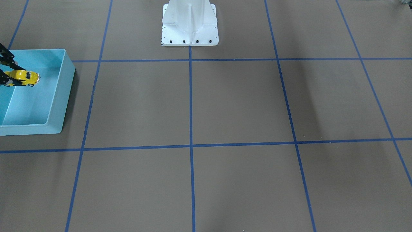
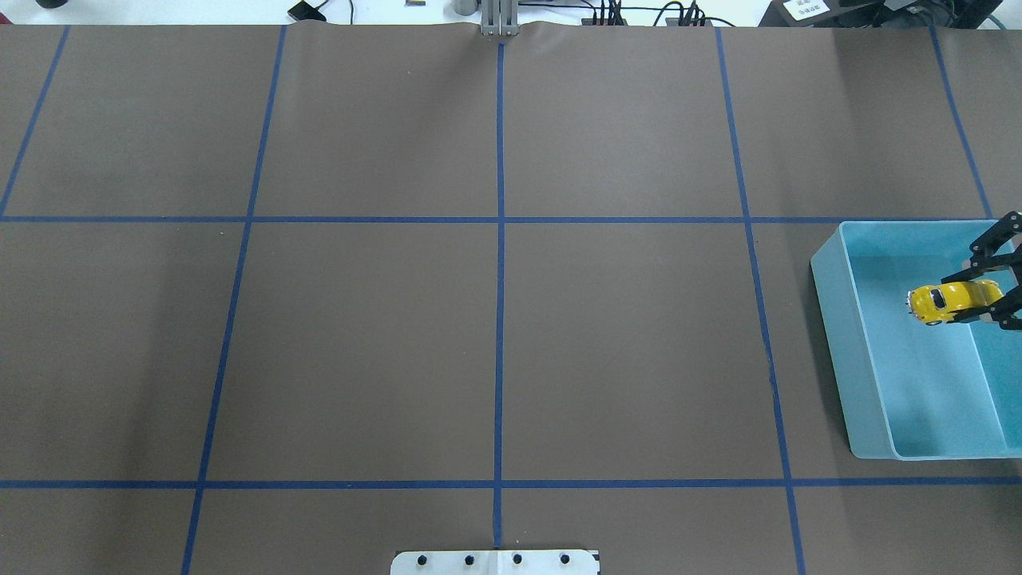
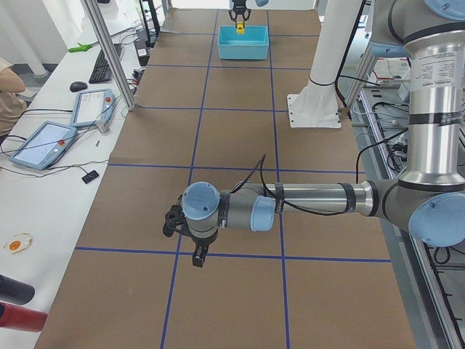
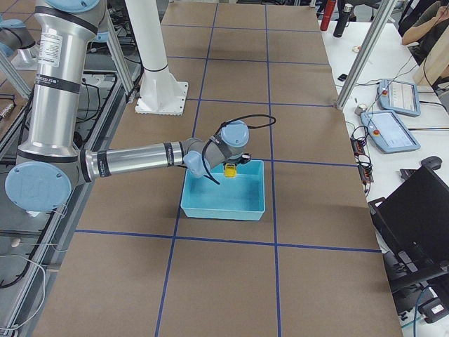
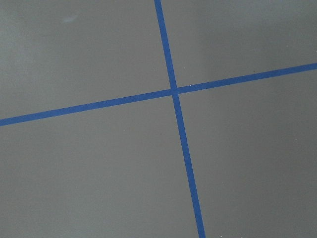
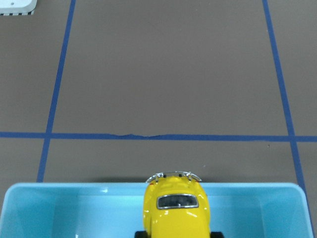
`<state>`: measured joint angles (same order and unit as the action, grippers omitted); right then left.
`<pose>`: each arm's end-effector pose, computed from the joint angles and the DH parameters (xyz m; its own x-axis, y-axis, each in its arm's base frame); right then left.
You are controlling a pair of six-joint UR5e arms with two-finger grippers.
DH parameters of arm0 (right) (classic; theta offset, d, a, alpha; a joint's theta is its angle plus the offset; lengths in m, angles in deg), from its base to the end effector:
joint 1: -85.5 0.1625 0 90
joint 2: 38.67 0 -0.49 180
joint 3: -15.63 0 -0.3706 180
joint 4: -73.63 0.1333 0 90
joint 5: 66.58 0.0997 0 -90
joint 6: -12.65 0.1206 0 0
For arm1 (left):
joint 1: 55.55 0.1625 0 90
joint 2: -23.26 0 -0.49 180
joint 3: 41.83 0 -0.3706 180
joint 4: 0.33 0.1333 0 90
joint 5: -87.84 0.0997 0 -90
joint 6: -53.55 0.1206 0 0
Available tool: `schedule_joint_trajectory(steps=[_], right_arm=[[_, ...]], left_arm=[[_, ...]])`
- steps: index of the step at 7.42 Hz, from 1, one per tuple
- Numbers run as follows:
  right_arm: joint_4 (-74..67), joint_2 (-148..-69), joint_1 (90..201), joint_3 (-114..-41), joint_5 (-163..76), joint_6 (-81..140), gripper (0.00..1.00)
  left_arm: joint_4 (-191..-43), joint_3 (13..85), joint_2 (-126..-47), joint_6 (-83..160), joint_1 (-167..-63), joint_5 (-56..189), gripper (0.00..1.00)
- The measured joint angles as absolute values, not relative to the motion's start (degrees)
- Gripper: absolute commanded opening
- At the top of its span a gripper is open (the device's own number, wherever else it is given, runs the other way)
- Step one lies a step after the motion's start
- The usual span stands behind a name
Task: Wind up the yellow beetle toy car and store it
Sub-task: 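Lower the car into the blue bin with the right gripper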
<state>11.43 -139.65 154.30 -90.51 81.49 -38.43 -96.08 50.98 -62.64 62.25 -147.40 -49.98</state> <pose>-0.1137 -0.3786 0.6095 -0.0312 -0.9992 0.0241 0.4443 0.0077 0.8958 -0.0581 -0.4395 0.7326 0.6701 0.1862 -0.7185 -0.0700 0.9796 0.1886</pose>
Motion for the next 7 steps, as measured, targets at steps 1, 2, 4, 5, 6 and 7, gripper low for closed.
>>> schedule_joint_trajectory(steps=[1, 2, 4, 5, 6, 7], right_arm=[[13.41, -139.74, 154.3, -87.77, 81.31, -38.79, 0.0], [15.57, -139.71, 154.28, -85.27, 81.22, -38.92, 0.0], [19.58, -139.39, 154.13, -80.65, 81.23, -38.84, 0.0], [20.86, -139.1, 154.0, -79.16, 81.27, -38.68, 0.0], [21.46, -138.91, 153.86, -78.4, 81.35, -38.56, 0.0], [21.69, -138.71, 153.69, -77.83, 81.48, -38.48, 0.0]], left_arm=[[-96.08, 50.98, -62.66, 62.25, -147.4, -49.98, 1.0], [-96.09, 50.98, -62.68, 62.25, -147.4, -49.98, 1.0], [-96.06, 50.93, -62.65, 62.27, -147.4, -49.98, 1.0], [-96.05, 50.91, -62.62, 62.31, -147.41, -49.98, 1.0], [-96.05, 50.91, -62.62, 62.31, -147.42, -49.98, 1.0], [-96.05, 50.92, -62.62, 62.3, -147.42, -49.98, 1.0]])
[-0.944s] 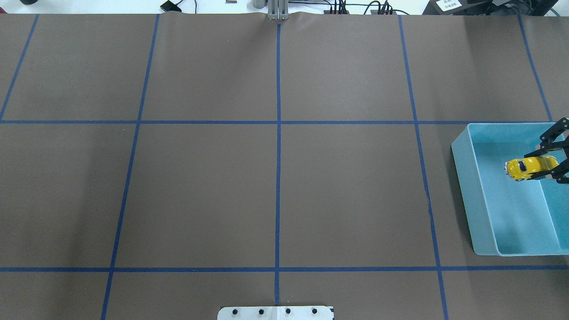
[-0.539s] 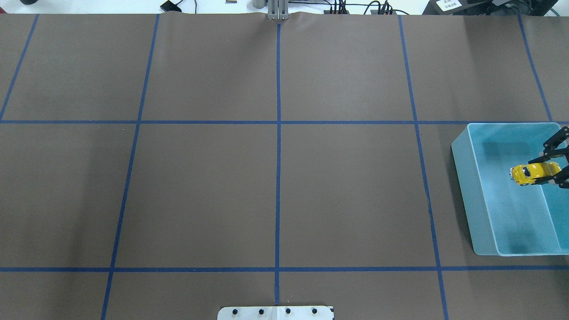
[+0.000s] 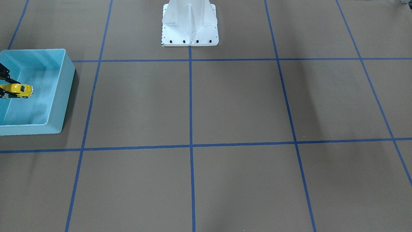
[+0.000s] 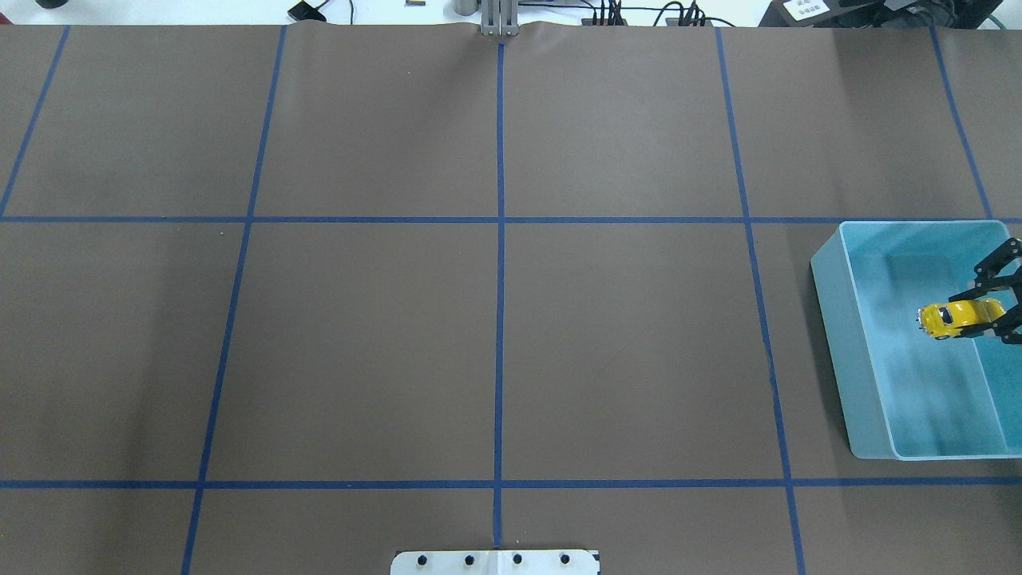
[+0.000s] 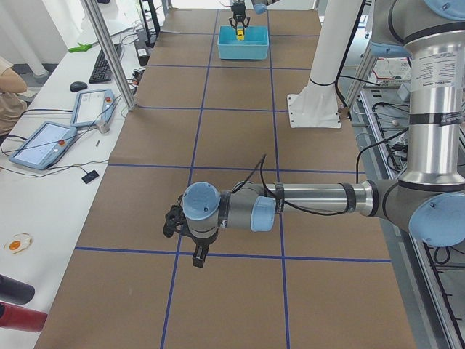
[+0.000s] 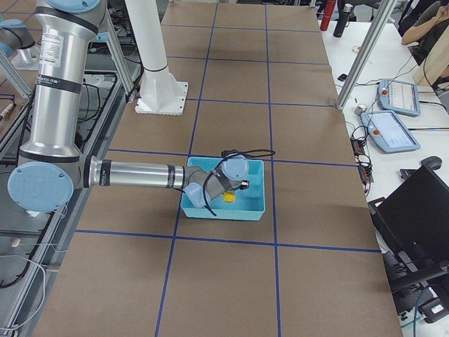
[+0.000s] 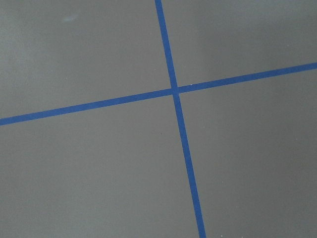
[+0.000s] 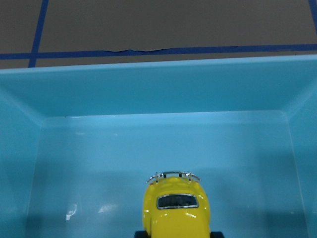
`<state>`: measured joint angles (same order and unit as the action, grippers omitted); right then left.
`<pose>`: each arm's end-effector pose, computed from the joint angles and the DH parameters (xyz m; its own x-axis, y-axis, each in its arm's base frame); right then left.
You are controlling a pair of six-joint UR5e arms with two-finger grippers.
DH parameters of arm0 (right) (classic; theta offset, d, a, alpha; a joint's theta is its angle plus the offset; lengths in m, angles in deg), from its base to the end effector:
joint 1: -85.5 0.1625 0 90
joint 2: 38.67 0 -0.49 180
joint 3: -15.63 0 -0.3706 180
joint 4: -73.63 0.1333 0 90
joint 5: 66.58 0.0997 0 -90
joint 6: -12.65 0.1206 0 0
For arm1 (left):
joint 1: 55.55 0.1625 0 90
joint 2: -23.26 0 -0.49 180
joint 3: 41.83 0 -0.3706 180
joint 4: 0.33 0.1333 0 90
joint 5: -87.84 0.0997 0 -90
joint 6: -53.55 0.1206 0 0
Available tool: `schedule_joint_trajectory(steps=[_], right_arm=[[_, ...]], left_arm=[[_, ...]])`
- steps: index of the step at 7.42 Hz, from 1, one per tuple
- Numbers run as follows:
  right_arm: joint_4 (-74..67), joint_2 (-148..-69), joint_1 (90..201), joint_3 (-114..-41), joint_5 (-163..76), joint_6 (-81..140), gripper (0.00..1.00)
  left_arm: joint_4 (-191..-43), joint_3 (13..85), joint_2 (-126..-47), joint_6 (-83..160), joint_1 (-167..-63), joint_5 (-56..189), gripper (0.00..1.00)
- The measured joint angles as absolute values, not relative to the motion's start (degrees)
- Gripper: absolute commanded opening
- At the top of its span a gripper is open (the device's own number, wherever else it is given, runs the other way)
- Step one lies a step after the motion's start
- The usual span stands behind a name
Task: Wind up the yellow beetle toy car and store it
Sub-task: 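Lower the car into the blue bin with the right gripper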
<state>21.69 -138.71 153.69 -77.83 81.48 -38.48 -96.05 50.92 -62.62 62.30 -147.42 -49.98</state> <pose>-0.1203 -0.3839 0.6898 -0.0418 -0.9980 0.0476 0.4531 0.0235 0.8912 -0.0583 -0.4392 0.7333 0.6701 0.1855 -0.7188 -0.0702 0.9798 0.1874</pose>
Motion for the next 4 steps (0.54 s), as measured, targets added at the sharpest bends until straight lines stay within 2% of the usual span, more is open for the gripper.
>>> schedule_joint_trajectory(steps=[4], right_arm=[[21.85, -137.31, 152.05, -75.81, 81.7, -38.4, 0.0]], left_arm=[[-96.08, 50.98, -62.61, 62.32, -147.42, -49.98, 1.0]])
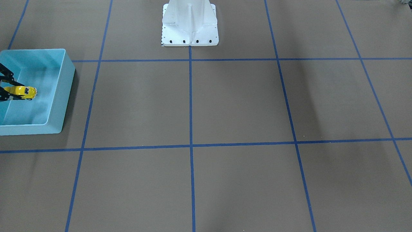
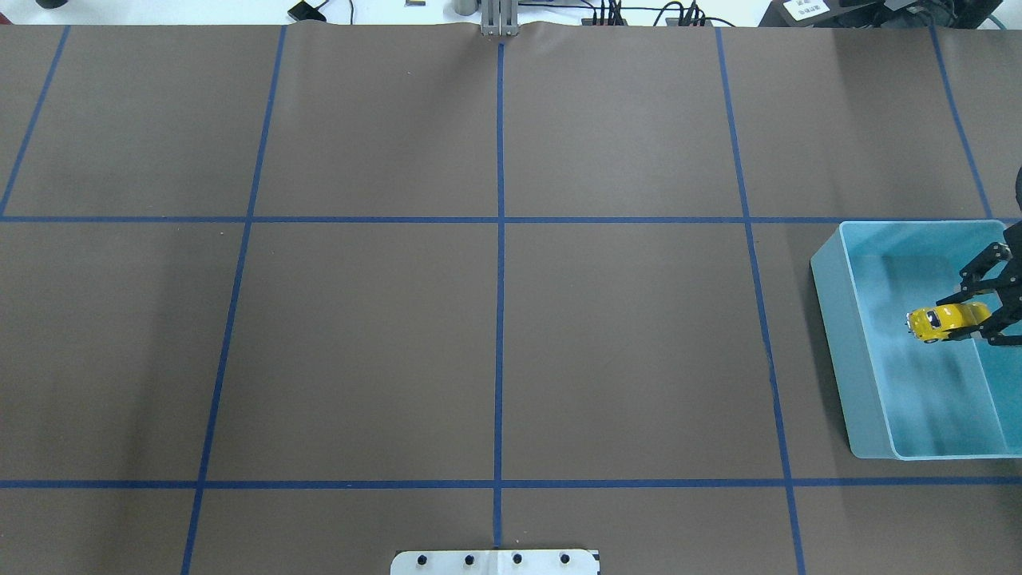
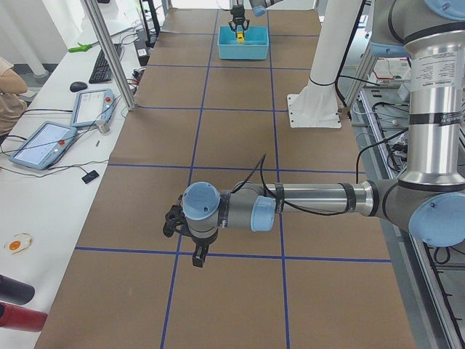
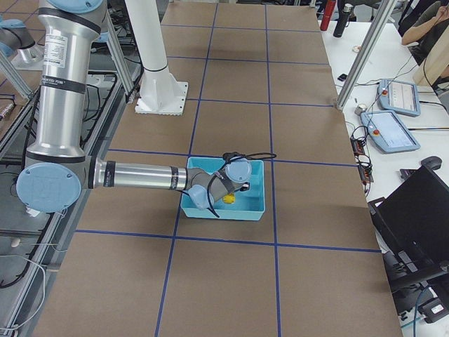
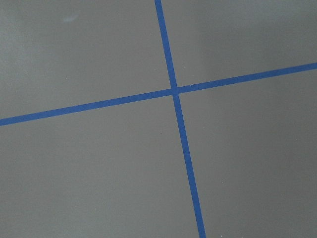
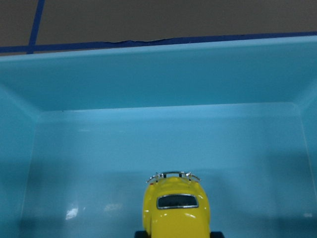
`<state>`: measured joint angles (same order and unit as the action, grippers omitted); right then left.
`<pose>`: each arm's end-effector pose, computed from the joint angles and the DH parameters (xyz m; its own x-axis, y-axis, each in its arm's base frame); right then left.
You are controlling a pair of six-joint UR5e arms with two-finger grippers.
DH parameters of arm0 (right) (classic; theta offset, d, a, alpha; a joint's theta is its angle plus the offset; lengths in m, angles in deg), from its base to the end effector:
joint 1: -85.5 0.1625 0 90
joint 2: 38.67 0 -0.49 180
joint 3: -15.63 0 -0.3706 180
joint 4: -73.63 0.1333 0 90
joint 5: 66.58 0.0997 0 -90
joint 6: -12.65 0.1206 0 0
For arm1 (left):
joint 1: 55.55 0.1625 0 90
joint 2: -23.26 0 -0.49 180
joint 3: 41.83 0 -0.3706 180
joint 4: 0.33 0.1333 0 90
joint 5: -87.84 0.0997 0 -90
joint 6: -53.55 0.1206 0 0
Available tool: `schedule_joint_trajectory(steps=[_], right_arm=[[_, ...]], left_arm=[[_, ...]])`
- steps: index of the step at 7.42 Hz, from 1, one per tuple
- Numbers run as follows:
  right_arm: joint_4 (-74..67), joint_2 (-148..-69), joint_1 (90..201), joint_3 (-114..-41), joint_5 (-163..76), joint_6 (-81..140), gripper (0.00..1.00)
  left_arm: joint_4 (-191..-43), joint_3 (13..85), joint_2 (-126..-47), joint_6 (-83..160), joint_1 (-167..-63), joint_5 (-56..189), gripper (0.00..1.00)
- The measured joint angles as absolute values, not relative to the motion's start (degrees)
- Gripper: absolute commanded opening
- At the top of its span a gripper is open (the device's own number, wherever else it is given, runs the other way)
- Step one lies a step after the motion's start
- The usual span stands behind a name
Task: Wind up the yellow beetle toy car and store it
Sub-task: 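Lower the car into the blue bin with the right gripper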
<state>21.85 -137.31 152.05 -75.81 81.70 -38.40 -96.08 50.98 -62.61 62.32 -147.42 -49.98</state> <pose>-0.1359 -0.3904 0.6963 -0.0717 -0.9958 0.0575 0.4538 0.0188 0.8909 -0.0583 -0.4392 0.7328 0.6701 0.1868 -0.7184 -0.0705 0.9794 0.1890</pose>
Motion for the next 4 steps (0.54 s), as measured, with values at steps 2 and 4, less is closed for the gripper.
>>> schedule_joint_trajectory(steps=[2, 4], right_arm=[[21.8, -137.21, 151.35, -75.65, 81.66, -38.34, 0.0], [21.78, -137.2, 150.87, -75.43, 81.6, -38.33, 0.0]], left_arm=[[-96.06, 50.98, -62.66, 62.26, -147.4, -49.98, 1.0], [-96.05, 50.98, -62.69, 62.29, -147.4, -49.98, 1.0]])
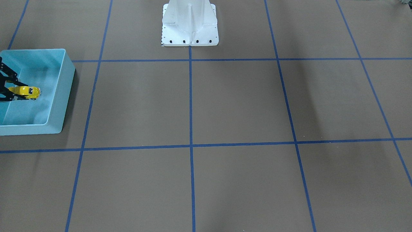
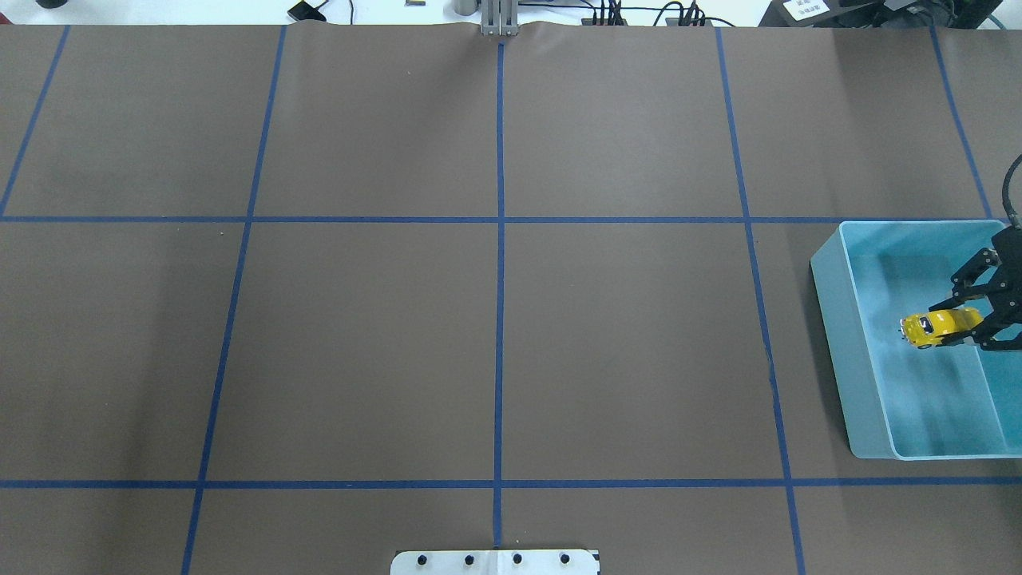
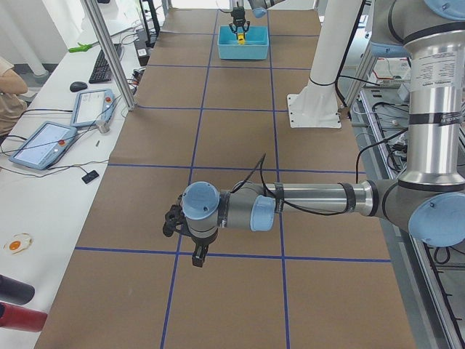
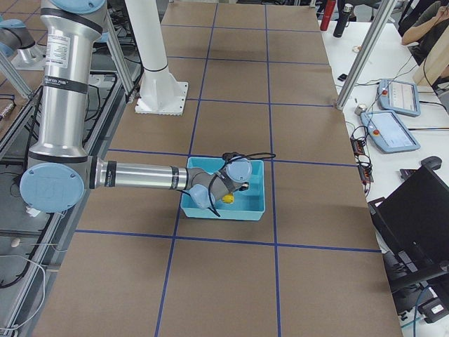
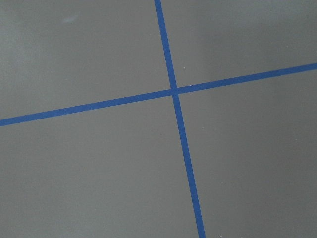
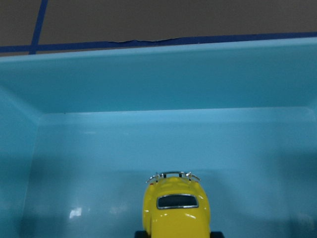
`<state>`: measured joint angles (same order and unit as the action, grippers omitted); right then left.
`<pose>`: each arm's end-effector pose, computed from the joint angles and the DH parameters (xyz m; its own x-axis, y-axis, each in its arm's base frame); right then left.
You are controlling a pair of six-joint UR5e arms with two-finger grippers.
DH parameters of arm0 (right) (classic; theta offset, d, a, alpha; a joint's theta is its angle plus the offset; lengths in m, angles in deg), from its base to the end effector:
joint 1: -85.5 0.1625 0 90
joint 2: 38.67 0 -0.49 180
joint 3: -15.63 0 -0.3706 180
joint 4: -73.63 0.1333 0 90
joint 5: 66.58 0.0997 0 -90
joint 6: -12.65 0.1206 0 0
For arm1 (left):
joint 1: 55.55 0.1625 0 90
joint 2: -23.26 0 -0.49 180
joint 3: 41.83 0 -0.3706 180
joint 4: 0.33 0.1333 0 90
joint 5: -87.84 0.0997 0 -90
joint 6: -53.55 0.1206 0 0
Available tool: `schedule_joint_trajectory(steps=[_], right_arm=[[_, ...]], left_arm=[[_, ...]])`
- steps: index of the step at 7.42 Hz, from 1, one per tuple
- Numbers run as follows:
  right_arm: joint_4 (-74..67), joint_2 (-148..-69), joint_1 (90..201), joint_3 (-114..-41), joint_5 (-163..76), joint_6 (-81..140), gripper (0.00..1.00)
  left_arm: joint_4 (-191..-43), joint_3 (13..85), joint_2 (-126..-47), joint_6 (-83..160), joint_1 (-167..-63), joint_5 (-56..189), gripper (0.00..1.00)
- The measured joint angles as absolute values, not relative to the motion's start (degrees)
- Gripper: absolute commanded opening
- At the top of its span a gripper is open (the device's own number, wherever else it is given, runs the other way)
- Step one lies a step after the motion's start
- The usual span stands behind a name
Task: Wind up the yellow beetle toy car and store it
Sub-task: 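Lower the car into the blue bin with the right gripper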
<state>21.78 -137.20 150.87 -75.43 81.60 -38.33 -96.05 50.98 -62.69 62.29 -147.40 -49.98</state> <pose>-0.1441 -0.3882 0.6991 -0.0905 -0.9939 0.0637 0.4576 0.0153 0.8890 -0.0582 -0.4400 0.7322 0.6701 0.1872 -0.7183 -0.0704 0.9794 0.1895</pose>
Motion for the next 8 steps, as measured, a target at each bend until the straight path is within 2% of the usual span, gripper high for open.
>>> schedule_joint_trajectory(steps=[6, 7, 8], right_arm=[[21.86, -137.14, 148.91, -73.98, 81.61, -38.33, 0.0], [21.86, -137.12, 148.54, -73.74, 81.61, -38.33, 0.31], [21.85, -137.06, 148.34, -73.66, 81.53, -38.33, 0.99]], left_arm=[[-96.05, 51.02, -62.69, 62.25, -147.4, -49.98, 1.0], [-96.05, 51.02, -62.69, 62.25, -147.4, -49.98, 1.0], [-96.05, 51.02, -62.69, 62.25, -147.4, -49.98, 1.0]])
